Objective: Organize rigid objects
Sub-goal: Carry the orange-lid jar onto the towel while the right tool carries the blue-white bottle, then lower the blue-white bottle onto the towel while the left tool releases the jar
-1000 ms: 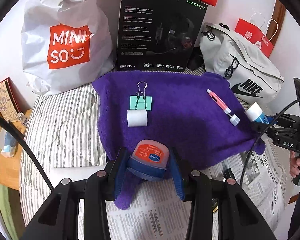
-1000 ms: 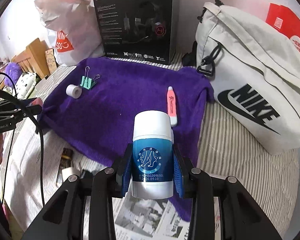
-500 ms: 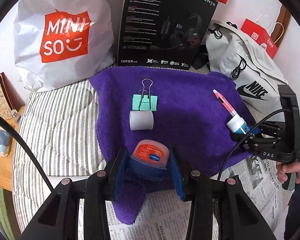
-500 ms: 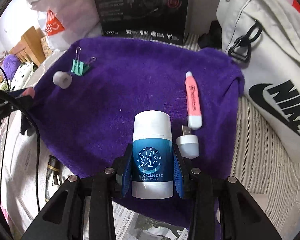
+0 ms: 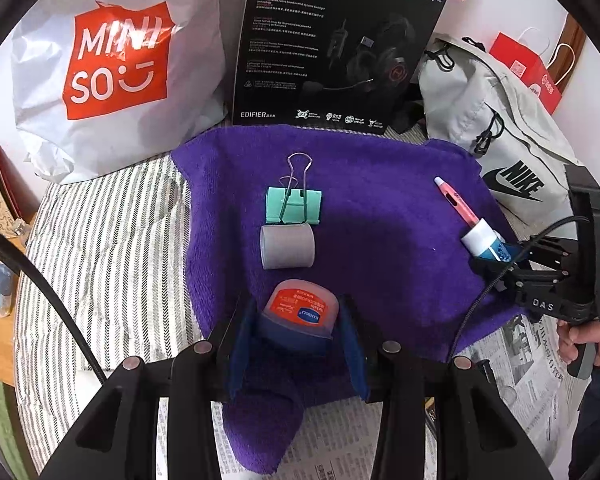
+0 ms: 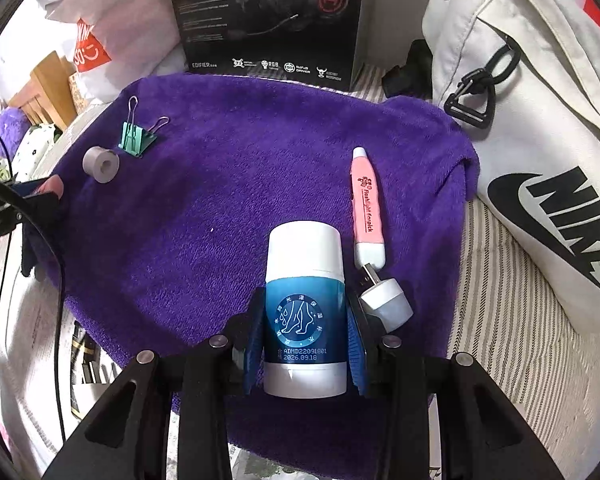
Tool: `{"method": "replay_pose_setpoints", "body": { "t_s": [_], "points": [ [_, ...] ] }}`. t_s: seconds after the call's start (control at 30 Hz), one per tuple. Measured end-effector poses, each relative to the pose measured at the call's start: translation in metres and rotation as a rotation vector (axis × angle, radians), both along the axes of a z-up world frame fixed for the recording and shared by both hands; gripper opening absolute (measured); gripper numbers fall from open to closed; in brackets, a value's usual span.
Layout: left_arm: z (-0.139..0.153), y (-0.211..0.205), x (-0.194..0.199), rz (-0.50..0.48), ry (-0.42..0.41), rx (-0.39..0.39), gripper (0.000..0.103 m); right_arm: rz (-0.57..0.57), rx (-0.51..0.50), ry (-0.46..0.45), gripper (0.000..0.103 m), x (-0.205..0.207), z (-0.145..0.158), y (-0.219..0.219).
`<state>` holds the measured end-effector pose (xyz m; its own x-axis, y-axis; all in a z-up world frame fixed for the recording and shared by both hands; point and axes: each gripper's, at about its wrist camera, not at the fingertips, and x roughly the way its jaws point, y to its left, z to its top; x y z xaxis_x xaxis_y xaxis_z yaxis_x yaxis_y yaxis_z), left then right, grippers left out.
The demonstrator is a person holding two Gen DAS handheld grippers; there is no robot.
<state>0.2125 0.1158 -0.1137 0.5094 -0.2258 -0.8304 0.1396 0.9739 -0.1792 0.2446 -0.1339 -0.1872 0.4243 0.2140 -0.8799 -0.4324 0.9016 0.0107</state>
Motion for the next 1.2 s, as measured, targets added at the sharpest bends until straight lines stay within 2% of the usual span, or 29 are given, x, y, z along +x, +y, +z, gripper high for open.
{"method": "replay_pose_setpoints", "body": {
  "t_s": [0.37, 0.47, 0.5, 0.57, 0.93, 1.2],
  "points": [
    [-0.014, -0.005, 0.018, -0.015, 0.034, 0.009, 0.039, 0.004, 0.008, -0.02, 0.036, -0.003, -0.001, -0.001],
    [-0.016, -0.008, 0.021, -0.024, 0.038, 0.017, 0.039, 0.013, 0.016, -0.012, 0.042, -0.004, 0.0, -0.003],
    [-0.017, -0.009, 0.022, -0.027, 0.04, 0.024, 0.039, 0.017, 0.016, -0.005, 0.048, -0.005, 0.0, -0.003],
    [-0.018, -0.013, 0.023, -0.035, 0.044, 0.052, 0.039, 0.02, 0.004, 0.002, 0.054, -0.009, 0.0, -0.003],
    [-0.022, -0.033, 0.03, -0.066, 0.05, 0.193, 0.039, -0.033, 0.057, -0.009, 0.055, -0.025, 0.018, -0.018],
    [-0.023, -0.033, 0.031, -0.056, 0.08, 0.206, 0.04, -0.076, 0.086, -0.042, 0.061, -0.047, 0.039, -0.04]
  ]
}}
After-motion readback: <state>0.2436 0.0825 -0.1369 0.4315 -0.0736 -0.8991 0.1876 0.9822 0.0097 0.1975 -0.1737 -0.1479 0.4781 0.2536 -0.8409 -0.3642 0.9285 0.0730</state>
